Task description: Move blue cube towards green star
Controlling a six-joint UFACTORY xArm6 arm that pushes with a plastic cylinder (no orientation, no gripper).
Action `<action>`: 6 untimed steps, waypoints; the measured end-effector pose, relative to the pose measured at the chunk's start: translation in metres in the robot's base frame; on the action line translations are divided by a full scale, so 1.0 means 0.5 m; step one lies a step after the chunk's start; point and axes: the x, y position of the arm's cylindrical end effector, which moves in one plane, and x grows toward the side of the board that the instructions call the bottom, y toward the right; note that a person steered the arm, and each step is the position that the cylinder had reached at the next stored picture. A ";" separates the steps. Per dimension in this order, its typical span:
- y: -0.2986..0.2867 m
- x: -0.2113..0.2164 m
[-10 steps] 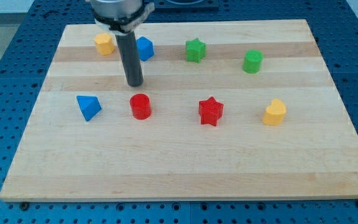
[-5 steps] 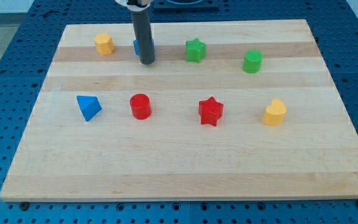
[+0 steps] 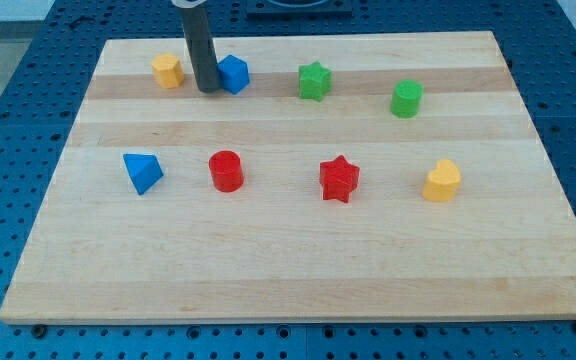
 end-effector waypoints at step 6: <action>0.175 -0.062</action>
